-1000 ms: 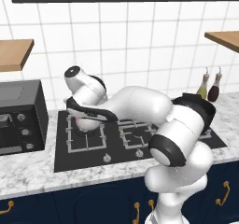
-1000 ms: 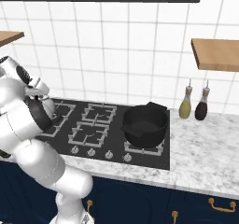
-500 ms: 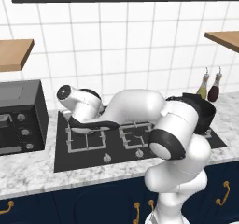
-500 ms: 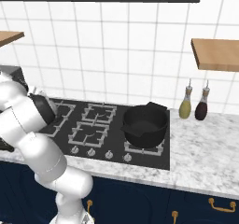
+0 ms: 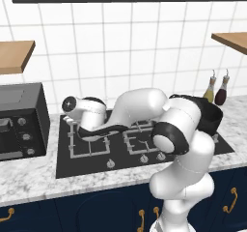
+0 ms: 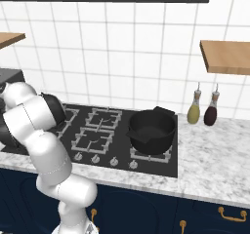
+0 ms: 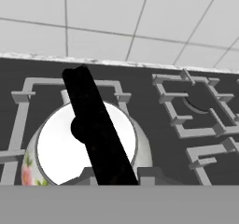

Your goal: Pick the kettle from the counter and place it on a stove burner. Then turn the burner on.

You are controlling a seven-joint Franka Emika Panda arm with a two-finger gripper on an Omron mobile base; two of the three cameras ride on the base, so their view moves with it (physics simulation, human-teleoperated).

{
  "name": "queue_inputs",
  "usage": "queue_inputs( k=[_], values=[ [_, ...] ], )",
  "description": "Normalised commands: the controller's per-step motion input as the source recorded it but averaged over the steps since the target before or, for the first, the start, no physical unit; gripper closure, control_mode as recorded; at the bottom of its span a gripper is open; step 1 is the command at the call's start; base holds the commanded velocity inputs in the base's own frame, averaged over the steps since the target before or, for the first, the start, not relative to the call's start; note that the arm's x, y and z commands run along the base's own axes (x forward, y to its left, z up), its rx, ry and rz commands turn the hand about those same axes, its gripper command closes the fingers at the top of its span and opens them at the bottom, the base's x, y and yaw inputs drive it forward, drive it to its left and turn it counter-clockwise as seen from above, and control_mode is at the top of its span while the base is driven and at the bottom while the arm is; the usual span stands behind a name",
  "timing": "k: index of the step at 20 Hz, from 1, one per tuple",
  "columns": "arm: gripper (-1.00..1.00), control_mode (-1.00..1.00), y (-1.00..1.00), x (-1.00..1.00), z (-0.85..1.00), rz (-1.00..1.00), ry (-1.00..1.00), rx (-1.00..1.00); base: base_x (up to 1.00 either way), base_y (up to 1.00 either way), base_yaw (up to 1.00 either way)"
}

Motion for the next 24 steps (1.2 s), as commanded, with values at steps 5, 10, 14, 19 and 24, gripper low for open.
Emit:
queue_inputs(
  k=[5, 10, 14, 19, 24],
  values=[
    [1.0, -1.0, 0.01, 0.19, -0.09, -0.01, -0.02, 0.0, 0.0, 0.0, 0.0],
    [1.0, -1.0, 0.0, 0.0, -0.06, 0.0, 0.04, 0.0, 0.0, 0.0, 0.0],
    [-1.0, -1.0, 0.0, 0.0, 0.0, 0.0, 0.0, 0.0, 0.0, 0.0, 0.0],
    [-1.0, -1.0, 0.0, 0.0, 0.21, 0.0, 0.0, 0.01, 0.0, 0.0, 0.0],
    [-1.0, -1.0, 0.0, 0.0, 0.93, 0.0, 0.0, 0.0, 0.0, 0.0, 0.0]
  ],
)
